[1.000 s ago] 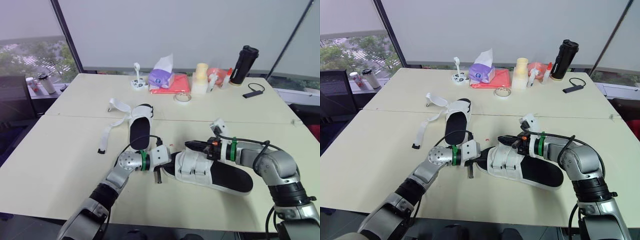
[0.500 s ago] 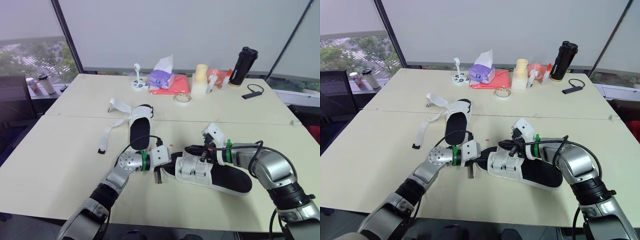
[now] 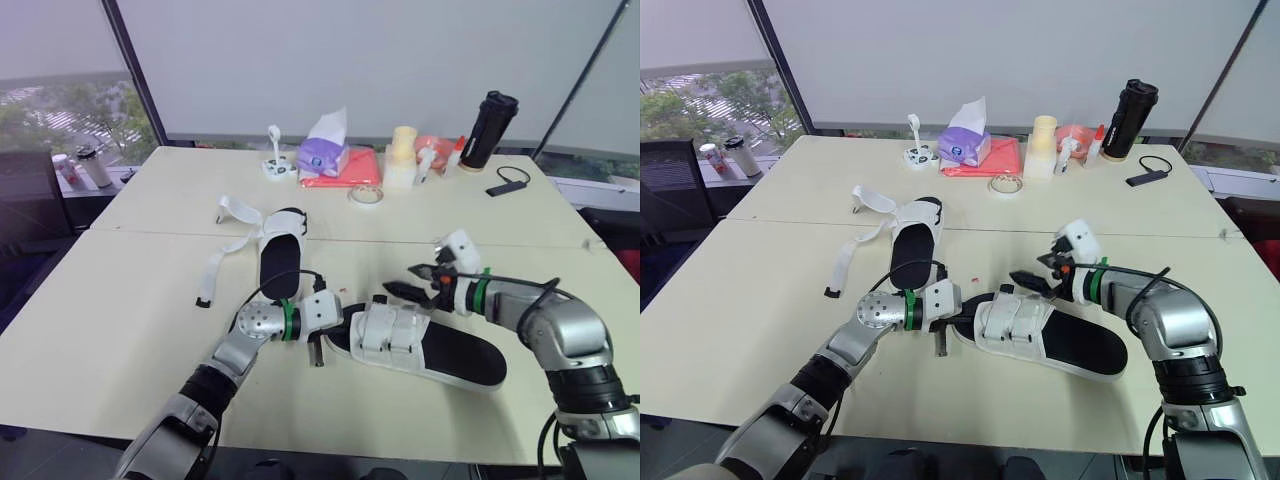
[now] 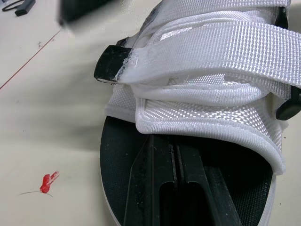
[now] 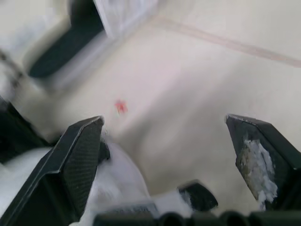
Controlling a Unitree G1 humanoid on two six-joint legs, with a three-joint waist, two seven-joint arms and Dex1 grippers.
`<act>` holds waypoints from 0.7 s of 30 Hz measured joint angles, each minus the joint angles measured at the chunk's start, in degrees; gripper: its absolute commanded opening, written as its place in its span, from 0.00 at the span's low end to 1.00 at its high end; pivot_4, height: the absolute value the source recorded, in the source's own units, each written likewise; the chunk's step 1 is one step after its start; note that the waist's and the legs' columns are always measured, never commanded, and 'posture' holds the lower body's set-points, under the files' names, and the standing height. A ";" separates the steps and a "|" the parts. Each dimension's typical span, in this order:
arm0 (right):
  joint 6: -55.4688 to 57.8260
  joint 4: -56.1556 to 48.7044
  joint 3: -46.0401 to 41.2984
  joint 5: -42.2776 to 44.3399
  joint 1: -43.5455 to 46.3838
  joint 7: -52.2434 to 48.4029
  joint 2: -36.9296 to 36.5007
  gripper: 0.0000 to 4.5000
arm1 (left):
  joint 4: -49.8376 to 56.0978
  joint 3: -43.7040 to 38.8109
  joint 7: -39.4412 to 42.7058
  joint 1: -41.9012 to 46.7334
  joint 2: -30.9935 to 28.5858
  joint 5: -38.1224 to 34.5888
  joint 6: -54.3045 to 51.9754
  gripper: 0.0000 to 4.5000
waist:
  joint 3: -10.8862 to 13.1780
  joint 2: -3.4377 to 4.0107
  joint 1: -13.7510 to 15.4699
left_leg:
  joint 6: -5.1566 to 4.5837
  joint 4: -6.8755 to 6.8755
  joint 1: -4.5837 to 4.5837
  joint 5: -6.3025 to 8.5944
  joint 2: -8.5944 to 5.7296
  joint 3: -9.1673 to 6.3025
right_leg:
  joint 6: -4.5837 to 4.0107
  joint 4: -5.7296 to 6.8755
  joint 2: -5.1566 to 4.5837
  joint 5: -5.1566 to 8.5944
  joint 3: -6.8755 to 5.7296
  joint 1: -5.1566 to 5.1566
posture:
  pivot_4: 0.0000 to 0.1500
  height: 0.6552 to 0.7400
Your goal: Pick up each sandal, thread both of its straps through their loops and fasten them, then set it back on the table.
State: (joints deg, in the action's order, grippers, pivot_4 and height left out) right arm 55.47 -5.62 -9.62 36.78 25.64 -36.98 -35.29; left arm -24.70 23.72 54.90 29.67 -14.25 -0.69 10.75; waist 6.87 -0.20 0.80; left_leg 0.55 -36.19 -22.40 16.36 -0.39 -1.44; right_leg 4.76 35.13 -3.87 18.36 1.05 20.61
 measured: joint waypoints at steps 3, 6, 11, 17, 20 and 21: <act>8.20 -2.18 -9.90 10.24 -0.23 0.70 0.16 0.99 | 0.00 0.04 0.18 0.08 0.03 -0.01 0.05 0.00 | 0.02 0.01 0.04 | 0.00 0.01 -0.01 0.00 0.00 0.00 | 0.00 -0.01 0.00 0.00 0.00 -0.01 | 1.00 1.00; 15.85 -5.61 -16.57 18.78 -7.01 -0.74 -3.22 0.99 | -0.01 0.07 0.44 0.05 0.21 -0.04 0.06 0.00 | 0.02 -0.04 -0.01 | 0.00 0.09 -0.04 0.00 0.03 -0.01 | -0.02 -0.10 -0.04 0.03 0.04 -0.10 | 1.00 1.00; 21.56 -10.17 -18.99 23.86 -19.71 -1.78 -5.53 0.99 | -0.03 -0.29 0.93 -0.07 -0.03 -0.06 0.05 0.00 | 0.19 0.16 -0.20 | -0.01 0.06 -0.07 0.00 0.03 0.01 | -0.02 -0.11 -0.04 0.03 0.09 -0.11 | 1.00 1.00; 21.57 -13.01 -19.91 26.62 -25.39 -1.54 -5.50 0.99 | 0.89 -1.09 1.27 -0.99 -0.31 -0.78 -0.36 0.00 | 0.27 0.29 -0.37 | -0.02 0.16 -0.04 -0.01 0.04 0.01 | 0.02 -0.06 -0.04 0.05 0.07 -0.03 | 1.00 1.00; 21.24 -13.14 -19.51 27.23 -25.77 -0.53 -3.97 0.99 | 1.62 -1.29 1.49 -1.47 -0.44 -1.21 -0.59 0.00 | 0.31 0.26 -0.40 | -0.02 0.18 -0.12 -0.01 0.04 0.01 | 0.08 -0.07 -0.04 0.06 0.07 0.08 | 1.00 1.00; 21.18 -13.08 -19.31 27.51 -25.70 -0.26 -3.63 0.99 | 1.81 -1.29 1.49 -1.55 -0.44 -1.21 -0.66 0.00 | 0.32 0.28 -0.39 | -0.02 0.18 -0.15 -0.01 0.04 0.01 | 0.08 -0.07 -0.04 0.06 0.06 0.09 | 1.00 1.00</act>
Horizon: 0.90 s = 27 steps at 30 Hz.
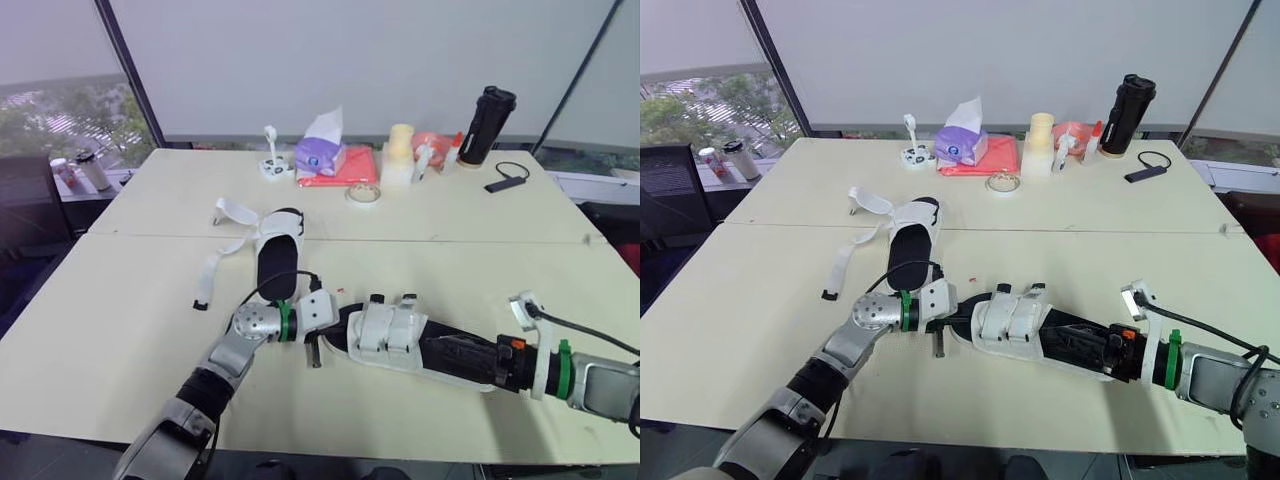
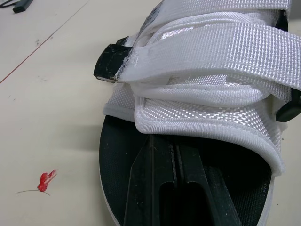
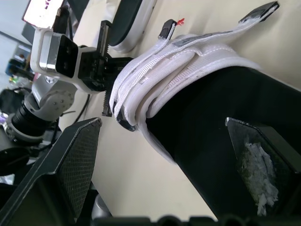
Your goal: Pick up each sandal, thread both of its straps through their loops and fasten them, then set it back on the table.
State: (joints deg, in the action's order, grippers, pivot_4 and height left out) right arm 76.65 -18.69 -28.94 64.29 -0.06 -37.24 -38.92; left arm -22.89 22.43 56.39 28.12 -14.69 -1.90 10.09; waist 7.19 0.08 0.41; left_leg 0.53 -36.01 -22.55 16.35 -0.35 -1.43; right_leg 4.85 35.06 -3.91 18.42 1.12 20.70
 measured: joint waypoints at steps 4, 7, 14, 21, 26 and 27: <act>-0.40 0.69 1.27 0.55 0.82 1.43 0.99 0.99 | 0.51 -0.14 -0.06 -0.24 -0.09 0.00 -0.16 0.00 | 0.06 -0.04 -0.01 | 0.00 0.00 -0.07 0.00 0.00 0.00 | 0.00 0.00 0.00 0.00 0.00 0.07 | 1.00 1.00; -0.74 1.65 2.56 0.83 2.43 2.97 2.32 0.99 | 1.58 -0.25 -0.11 -0.55 -0.62 0.00 -0.88 0.00 | 0.17 -0.09 -0.18 | 0.00 0.02 -0.06 0.00 0.00 0.00 | 0.00 0.02 0.00 0.00 0.00 0.08 | 1.00 1.00; 0.10 4.60 4.08 3.67 6.41 6.86 5.07 0.99 | 17.38 -3.02 2.11 -8.09 -9.92 -3.52 -9.59 0.00 | 0.39 -0.11 -1.63 | 0.00 0.10 -0.68 -0.01 0.10 -0.05 | 0.23 0.22 0.17 -0.12 0.00 0.88 | 1.00 1.00; 1.99 6.13 6.11 8.07 8.51 9.50 6.64 0.99 | 32.00 -7.37 5.95 -15.56 -21.06 -10.71 -26.69 0.00 | 1.41 0.42 -1.00 | 0.15 -0.15 -0.98 -0.10 0.10 -0.09 | 0.24 0.44 0.21 -0.13 -0.02 1.13 | 1.00 1.00; 2.42 6.57 7.42 11.47 10.45 10.88 6.84 0.99 | 38.36 -10.38 6.23 -16.15 -24.70 -14.90 -33.67 0.00 | 1.78 0.33 -1.07 | 0.21 -0.19 -1.02 -0.13 0.07 -0.08 | 0.24 0.47 0.20 -0.14 -0.01 1.15 | 1.00 1.00; 2.43 6.78 7.84 11.79 10.74 11.05 6.81 0.99 | 39.42 -10.53 6.27 -16.25 -25.36 -15.28 -34.55 0.00 | 1.80 0.32 -1.10 | 0.21 -0.16 -1.02 -0.13 0.07 -0.08 | 0.25 0.47 0.20 -0.14 -0.01 1.17 | 1.00 1.00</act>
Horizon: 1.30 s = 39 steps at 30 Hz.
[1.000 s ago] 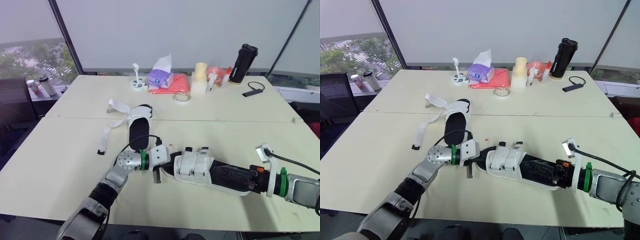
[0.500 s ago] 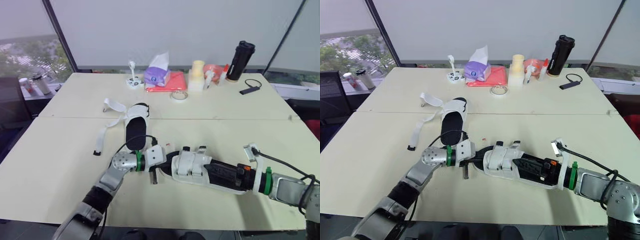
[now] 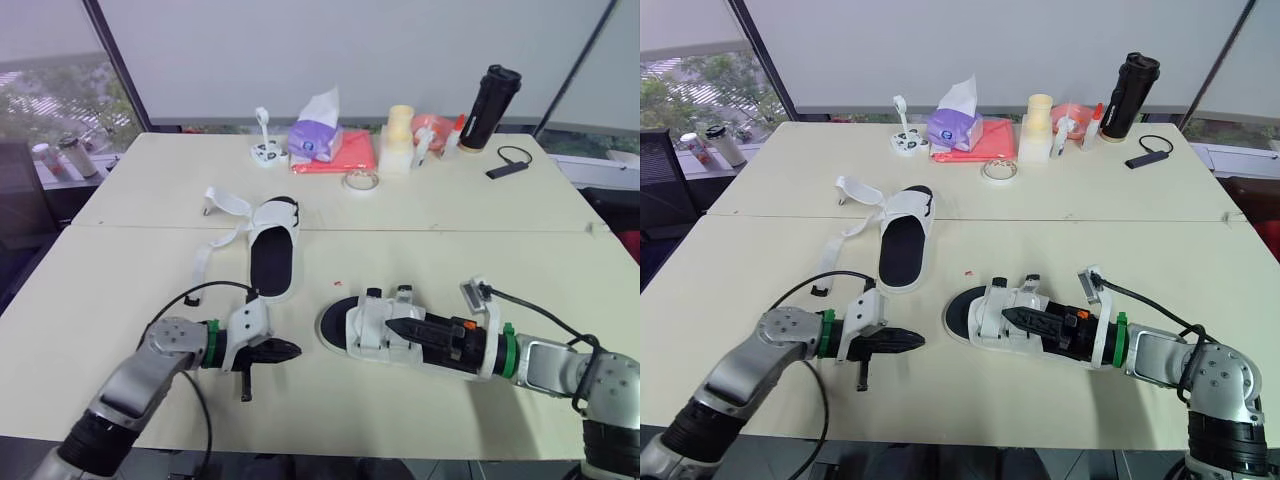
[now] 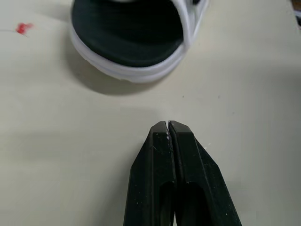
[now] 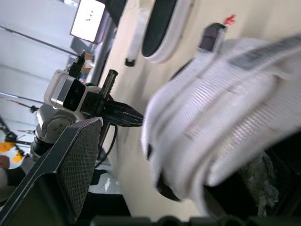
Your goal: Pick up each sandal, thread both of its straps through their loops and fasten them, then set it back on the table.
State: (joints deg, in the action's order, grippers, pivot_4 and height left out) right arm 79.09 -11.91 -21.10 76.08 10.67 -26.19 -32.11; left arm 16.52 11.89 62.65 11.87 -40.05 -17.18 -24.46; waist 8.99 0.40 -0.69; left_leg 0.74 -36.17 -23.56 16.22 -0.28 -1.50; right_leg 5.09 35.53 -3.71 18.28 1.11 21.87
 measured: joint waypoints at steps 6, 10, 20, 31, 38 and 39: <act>-0.04 2.21 2.61 0.89 2.56 0.42 0.01 0.88 | 5.75 -2.01 -0.82 -0.19 -1.82 -3.59 -5.08 0.00 | 0.06 -0.05 -0.01 | 0.07 -0.05 -0.01 -0.04 -0.01 0.04 | 0.01 0.41 0.04 0.00 0.00 0.20 | 1.00 1.00; -0.89 2.88 4.24 -0.06 2.84 0.54 0.07 0.48 | 8.14 -3.14 -2.08 -0.18 -2.06 -5.48 -7.33 0.00 | 0.09 -0.09 0.05 | 0.32 -0.06 -0.02 -0.21 -0.01 0.06 | 0.02 0.62 0.11 0.00 0.01 0.31 | 1.00 1.00; -2.57 4.00 3.77 0.71 2.79 2.54 1.49 0.01 | 8.22 -3.72 -4.14 -0.90 -1.32 -5.98 -7.12 0.00 | 0.36 -0.53 -0.02 | 0.38 -0.31 0.05 -0.35 0.00 0.05 | 0.05 1.05 0.22 -0.02 0.03 0.33 | 1.00 1.00; -31.35 13.21 -14.75 2.15 21.31 38.80 13.33 0.01 | 2.18 -3.56 -11.66 5.95 8.83 -4.54 -3.25 0.00 | 0.85 -0.51 -0.04 | 0.38 -0.91 -0.02 -0.57 -0.01 0.09 | 0.38 1.76 0.34 -0.19 0.15 0.47 | 1.00 1.00; -44.87 22.01 -14.75 -8.36 26.59 50.70 18.79 0.01 | 0.26 -1.46 -12.77 5.92 10.96 -3.30 -2.78 0.00 | 0.90 -0.41 -0.37 | 0.46 -0.86 -0.05 -0.63 0.05 0.35 | 0.39 1.83 0.39 -0.19 0.33 0.68 | 1.00 1.00; -46.78 24.03 -14.55 -10.46 27.08 50.71 19.05 0.01 | 0.29 -1.47 -13.09 5.92 11.06 -3.30 -2.78 0.00 | 0.90 -0.40 -0.32 | 0.46 -0.88 -0.05 -0.64 0.05 0.36 | 0.38 1.84 0.38 -0.19 0.34 0.67 | 1.00 1.00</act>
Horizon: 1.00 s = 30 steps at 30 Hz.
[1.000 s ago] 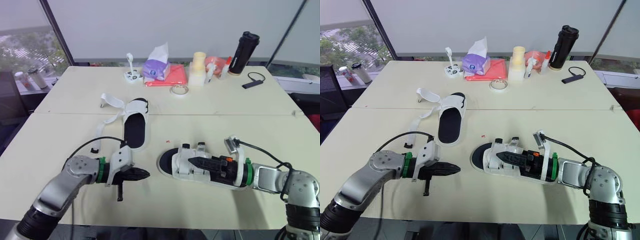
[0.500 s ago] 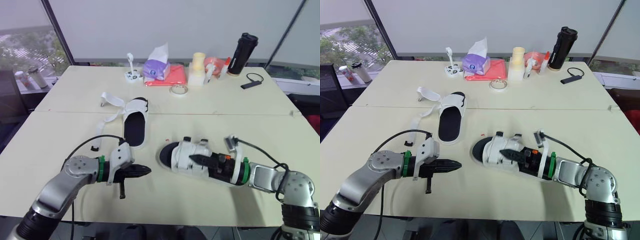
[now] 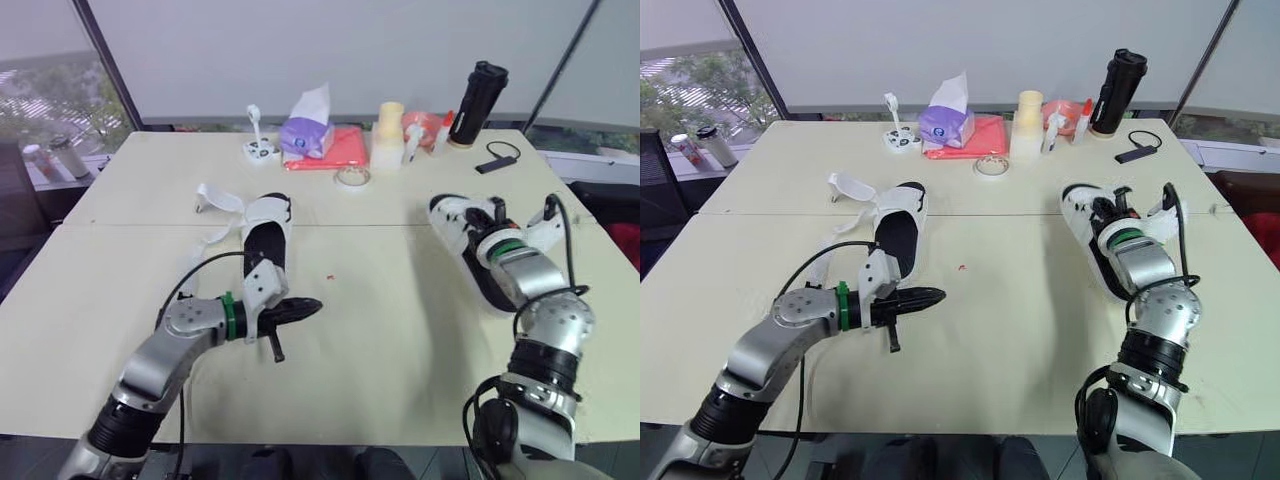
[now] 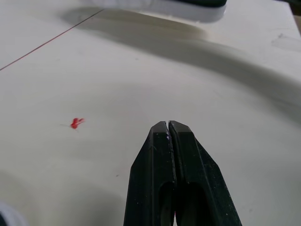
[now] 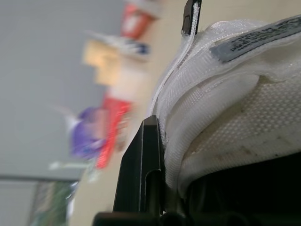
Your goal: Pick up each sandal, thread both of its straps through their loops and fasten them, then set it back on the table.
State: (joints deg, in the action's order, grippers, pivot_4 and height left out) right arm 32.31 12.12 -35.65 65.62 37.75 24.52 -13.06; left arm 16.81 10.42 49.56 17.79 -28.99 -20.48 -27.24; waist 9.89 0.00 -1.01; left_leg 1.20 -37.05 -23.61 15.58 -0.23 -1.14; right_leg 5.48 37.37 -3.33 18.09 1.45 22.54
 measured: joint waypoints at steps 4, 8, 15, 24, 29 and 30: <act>-5.69 4.30 0.49 -4.64 1.40 -2.76 0.80 0.01 | 0.13 0.02 -0.86 0.15 0.41 0.00 -0.11 0.00 | 0.00 0.01 0.04 | 0.00 -0.09 0.01 -0.01 0.00 0.03 | 0.00 0.06 0.00 0.00 0.01 -0.04 | 1.00 1.00; -10.80 8.12 -0.52 -6.01 2.04 -7.22 1.98 0.01 | 0.20 0.07 -1.41 0.17 0.39 0.20 -0.46 0.00 | 0.00 0.01 0.07 | -0.01 -0.10 0.05 -0.01 0.00 0.03 | 0.00 0.08 -0.01 0.00 0.02 -0.09 | 1.00 1.00; -12.60 8.95 -0.54 -8.78 0.60 -9.13 2.34 0.59 | 0.72 0.26 -2.17 0.13 0.40 0.42 -0.98 0.00 | 0.00 0.01 0.09 | -0.01 -0.12 0.06 -0.01 0.00 0.03 | 0.00 0.17 -0.03 0.00 0.03 -0.07 | 1.00 1.00; -8.33 2.29 -0.37 -8.08 -3.21 -8.75 2.25 0.99 | 0.71 0.56 -2.29 0.10 0.41 0.44 -0.96 0.00 | -0.02 0.01 0.38 | 0.00 -0.13 0.12 -0.02 -0.01 0.00 | 0.00 0.21 -0.06 0.00 0.02 -0.13 | 1.00 1.00; 1.01 -13.14 1.60 -2.93 -13.80 -5.68 2.47 0.99 | 0.58 -0.51 -4.34 -0.24 0.77 0.57 -0.97 0.00 | -0.02 0.01 0.21 | -0.01 -0.10 0.12 -0.02 0.00 -0.04 | 0.00 0.25 -0.06 0.00 0.01 -0.10 | 1.00 1.00; 2.53 -15.74 1.98 -1.72 -15.89 -5.46 2.35 0.99 | 0.49 -0.71 -4.94 -0.21 1.02 0.64 -0.96 0.00 | -0.03 0.02 0.22 | -0.01 -0.10 0.12 -0.02 0.00 -0.04 | 0.00 0.25 -0.06 0.00 0.02 -0.11 | 1.00 1.00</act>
State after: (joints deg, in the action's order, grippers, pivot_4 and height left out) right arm 34.84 -3.62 -33.67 63.90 21.86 19.05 -10.71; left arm 17.31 9.71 44.62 17.58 -27.97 -19.84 -28.20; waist 9.87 0.02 -0.79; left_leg 1.20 -37.15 -23.49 15.56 -0.23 -1.18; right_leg 5.48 37.62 -3.39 18.09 1.46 22.43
